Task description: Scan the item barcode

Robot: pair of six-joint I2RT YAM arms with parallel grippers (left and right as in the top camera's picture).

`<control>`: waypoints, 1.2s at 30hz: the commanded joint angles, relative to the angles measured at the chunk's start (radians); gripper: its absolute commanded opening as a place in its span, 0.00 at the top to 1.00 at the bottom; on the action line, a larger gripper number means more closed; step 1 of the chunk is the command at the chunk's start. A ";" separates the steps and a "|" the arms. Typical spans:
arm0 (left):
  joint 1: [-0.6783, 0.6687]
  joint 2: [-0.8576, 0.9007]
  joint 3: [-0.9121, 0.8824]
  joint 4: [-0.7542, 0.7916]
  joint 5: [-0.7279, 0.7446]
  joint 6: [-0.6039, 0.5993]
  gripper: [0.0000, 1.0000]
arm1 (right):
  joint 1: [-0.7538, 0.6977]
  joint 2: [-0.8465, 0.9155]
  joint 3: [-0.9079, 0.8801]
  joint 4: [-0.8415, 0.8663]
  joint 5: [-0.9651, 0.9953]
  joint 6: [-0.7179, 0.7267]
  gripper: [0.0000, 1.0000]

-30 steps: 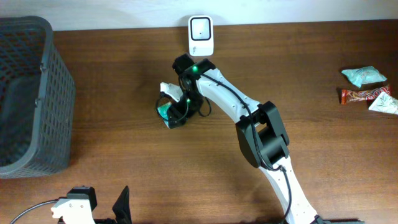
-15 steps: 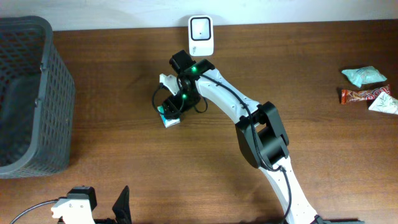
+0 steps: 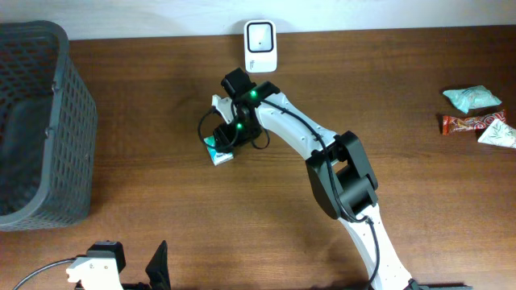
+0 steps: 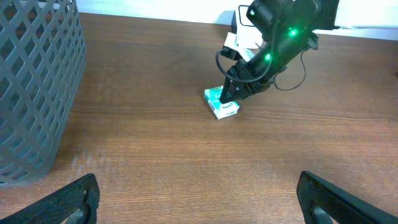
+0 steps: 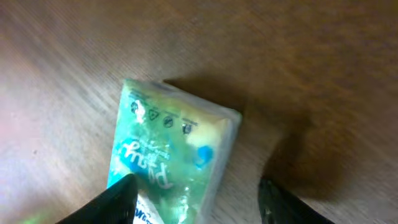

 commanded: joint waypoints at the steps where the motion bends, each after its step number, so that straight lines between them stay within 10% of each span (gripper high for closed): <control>1: 0.002 -0.007 -0.002 0.002 -0.007 -0.003 0.01 | 0.002 -0.019 0.014 -0.009 -0.044 0.076 0.41; 25: 0.002 -0.007 -0.002 0.002 -0.007 -0.003 0.01 | 0.058 0.032 0.076 -0.064 0.038 0.121 0.44; 32: 0.002 -0.007 -0.002 0.002 -0.007 -0.003 0.01 | 0.057 0.037 0.077 -0.061 0.038 0.149 0.96; 36: 0.002 -0.007 -0.002 0.002 -0.007 -0.003 0.01 | 0.018 0.020 0.119 -0.066 0.042 0.154 0.96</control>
